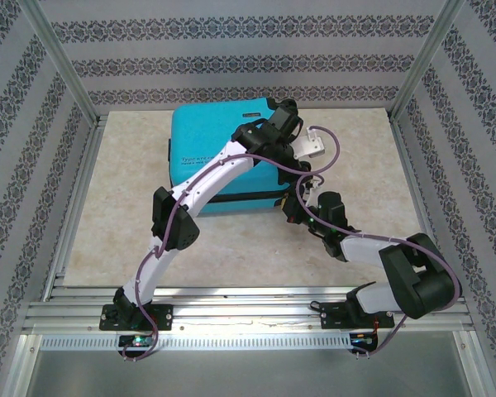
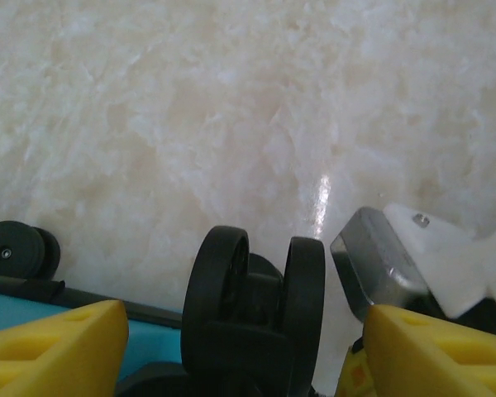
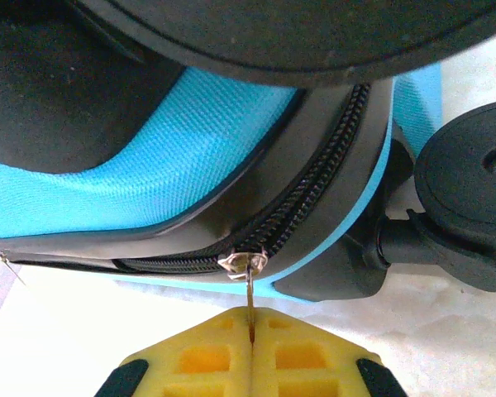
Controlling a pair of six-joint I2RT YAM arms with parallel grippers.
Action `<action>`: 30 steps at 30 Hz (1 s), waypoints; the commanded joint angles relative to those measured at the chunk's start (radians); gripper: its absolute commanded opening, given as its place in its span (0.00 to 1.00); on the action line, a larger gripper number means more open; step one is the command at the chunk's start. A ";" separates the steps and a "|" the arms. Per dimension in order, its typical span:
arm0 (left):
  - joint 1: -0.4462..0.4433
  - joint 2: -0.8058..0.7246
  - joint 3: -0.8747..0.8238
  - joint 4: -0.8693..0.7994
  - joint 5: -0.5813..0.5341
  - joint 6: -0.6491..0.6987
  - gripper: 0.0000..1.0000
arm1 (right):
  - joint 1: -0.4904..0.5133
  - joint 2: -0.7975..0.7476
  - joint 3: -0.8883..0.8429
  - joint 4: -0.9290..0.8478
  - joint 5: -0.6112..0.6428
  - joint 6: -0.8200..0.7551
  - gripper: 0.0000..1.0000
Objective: Pack the luggage
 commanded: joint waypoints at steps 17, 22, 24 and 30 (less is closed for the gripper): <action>-0.039 0.049 0.046 -0.050 -0.160 0.127 0.79 | -0.029 -0.038 -0.027 0.008 -0.041 0.005 0.00; -0.048 0.065 0.048 -0.032 -0.194 0.126 0.80 | -0.030 -0.044 -0.028 0.007 -0.045 0.001 0.00; -0.055 0.074 0.048 -0.026 -0.216 0.133 0.80 | -0.030 -0.047 -0.028 0.004 -0.049 -0.003 0.00; -0.071 0.096 0.048 -0.015 -0.291 0.166 0.79 | -0.031 -0.063 -0.033 -0.008 -0.048 -0.011 0.00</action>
